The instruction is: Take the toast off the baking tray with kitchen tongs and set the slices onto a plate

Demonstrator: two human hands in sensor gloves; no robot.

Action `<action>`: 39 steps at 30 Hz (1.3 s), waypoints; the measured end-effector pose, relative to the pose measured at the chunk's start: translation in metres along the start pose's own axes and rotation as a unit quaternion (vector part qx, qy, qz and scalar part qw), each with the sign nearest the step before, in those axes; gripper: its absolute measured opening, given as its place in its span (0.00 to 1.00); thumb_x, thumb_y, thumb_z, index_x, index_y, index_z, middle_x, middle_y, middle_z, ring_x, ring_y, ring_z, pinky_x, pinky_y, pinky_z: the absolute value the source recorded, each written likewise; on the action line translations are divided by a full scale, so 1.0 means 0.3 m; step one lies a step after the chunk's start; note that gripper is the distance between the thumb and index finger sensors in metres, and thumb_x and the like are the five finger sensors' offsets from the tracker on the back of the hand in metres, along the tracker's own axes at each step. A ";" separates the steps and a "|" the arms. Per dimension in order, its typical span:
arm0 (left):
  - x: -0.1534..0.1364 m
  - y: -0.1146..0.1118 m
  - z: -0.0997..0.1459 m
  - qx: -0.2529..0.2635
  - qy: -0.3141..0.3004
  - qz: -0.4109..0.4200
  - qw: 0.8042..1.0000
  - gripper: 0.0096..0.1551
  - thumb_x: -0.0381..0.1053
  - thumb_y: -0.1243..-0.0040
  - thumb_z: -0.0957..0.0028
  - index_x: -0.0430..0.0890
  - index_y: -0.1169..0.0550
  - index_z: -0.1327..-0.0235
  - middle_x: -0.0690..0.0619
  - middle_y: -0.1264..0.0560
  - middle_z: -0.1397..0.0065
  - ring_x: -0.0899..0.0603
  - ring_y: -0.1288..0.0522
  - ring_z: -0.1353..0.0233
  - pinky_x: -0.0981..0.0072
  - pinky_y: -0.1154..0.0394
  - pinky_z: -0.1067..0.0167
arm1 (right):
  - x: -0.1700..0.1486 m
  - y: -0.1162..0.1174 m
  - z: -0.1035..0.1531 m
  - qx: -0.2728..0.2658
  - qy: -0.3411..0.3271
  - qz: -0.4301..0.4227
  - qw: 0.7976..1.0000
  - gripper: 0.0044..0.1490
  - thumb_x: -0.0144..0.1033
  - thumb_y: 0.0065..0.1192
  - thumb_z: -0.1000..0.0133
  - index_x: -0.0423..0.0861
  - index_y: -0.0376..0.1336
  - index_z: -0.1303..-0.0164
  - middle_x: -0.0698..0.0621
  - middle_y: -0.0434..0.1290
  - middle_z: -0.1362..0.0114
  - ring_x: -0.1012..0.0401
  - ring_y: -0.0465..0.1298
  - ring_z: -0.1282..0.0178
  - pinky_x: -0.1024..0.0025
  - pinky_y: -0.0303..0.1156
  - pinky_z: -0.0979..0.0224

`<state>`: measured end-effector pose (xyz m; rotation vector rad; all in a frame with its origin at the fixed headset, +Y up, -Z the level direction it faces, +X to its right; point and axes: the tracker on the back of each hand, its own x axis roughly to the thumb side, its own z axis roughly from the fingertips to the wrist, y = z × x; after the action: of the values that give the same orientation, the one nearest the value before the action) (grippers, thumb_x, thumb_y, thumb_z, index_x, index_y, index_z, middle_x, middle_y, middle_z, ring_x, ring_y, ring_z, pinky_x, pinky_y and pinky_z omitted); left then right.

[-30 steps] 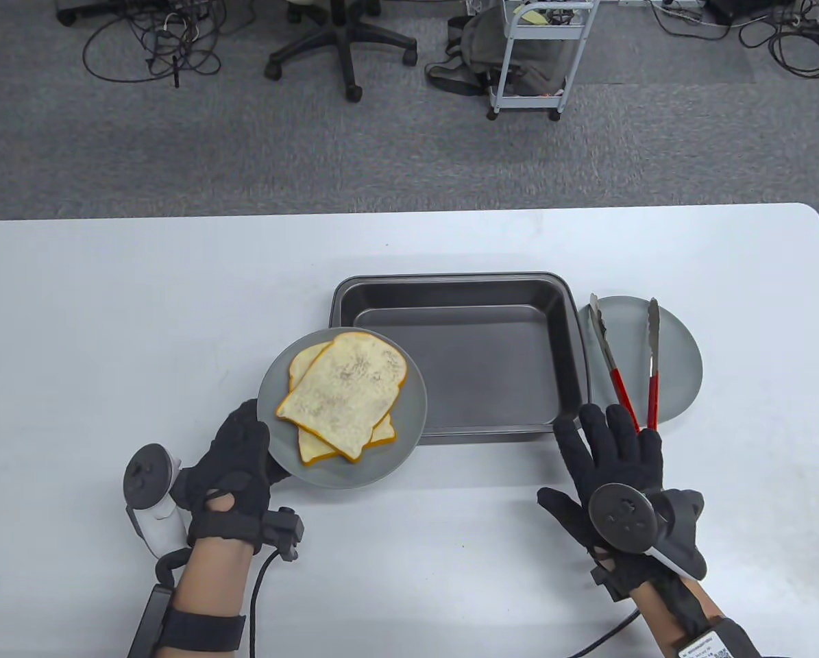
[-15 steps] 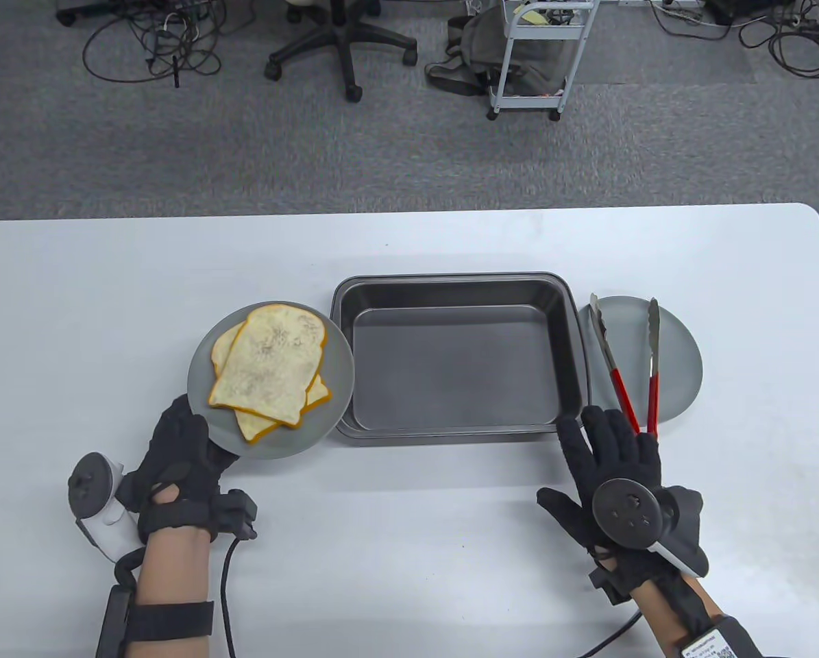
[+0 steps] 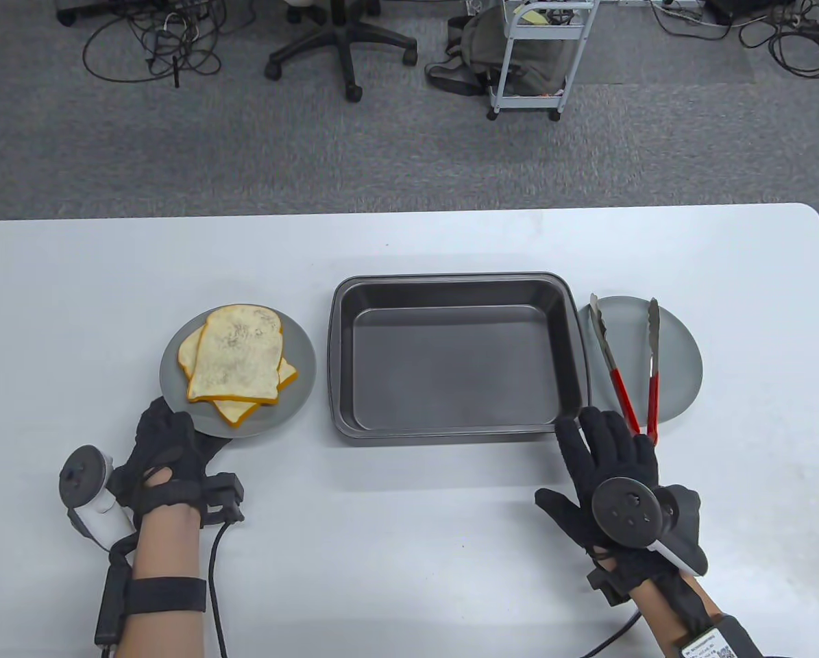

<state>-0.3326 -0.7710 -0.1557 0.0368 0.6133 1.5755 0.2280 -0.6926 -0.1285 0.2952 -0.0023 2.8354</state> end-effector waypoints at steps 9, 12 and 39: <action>0.010 -0.062 -0.042 -0.018 0.014 -0.061 0.998 0.36 0.49 0.43 0.46 0.44 0.41 0.26 0.41 0.25 0.27 0.36 0.10 0.38 0.66 0.05 0.47 | -0.003 0.004 -0.002 0.008 0.002 -0.011 1.000 0.59 0.65 0.67 0.57 0.50 0.50 0.19 0.39 0.48 0.13 0.38 0.50 0.13 0.25 0.47 0.21; 0.016 -0.078 -0.052 -0.025 0.015 -0.088 0.996 0.35 0.50 0.42 0.45 0.46 0.40 0.26 0.43 0.25 0.26 0.37 0.10 0.39 0.66 0.06 0.48 | -0.005 0.005 -0.002 0.010 0.005 -0.016 1.000 0.59 0.64 0.67 0.56 0.50 0.50 0.19 0.39 0.48 0.13 0.38 0.50 0.13 0.25 0.47 0.21; 0.203 -0.141 -0.215 0.076 -0.024 -0.563 0.823 0.27 0.49 0.26 0.51 0.61 0.21 0.37 0.54 0.16 0.33 0.48 0.11 0.46 0.74 0.09 0.54 | -0.057 0.012 -0.016 0.025 0.037 -0.052 0.998 0.58 0.63 0.67 0.56 0.49 0.51 0.19 0.38 0.48 0.13 0.37 0.50 0.14 0.26 0.48 0.21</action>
<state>-0.3258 -0.7384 -0.2483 -0.1479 0.5493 0.3648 0.2420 -0.7007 -0.1366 0.1956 0.0980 2.7445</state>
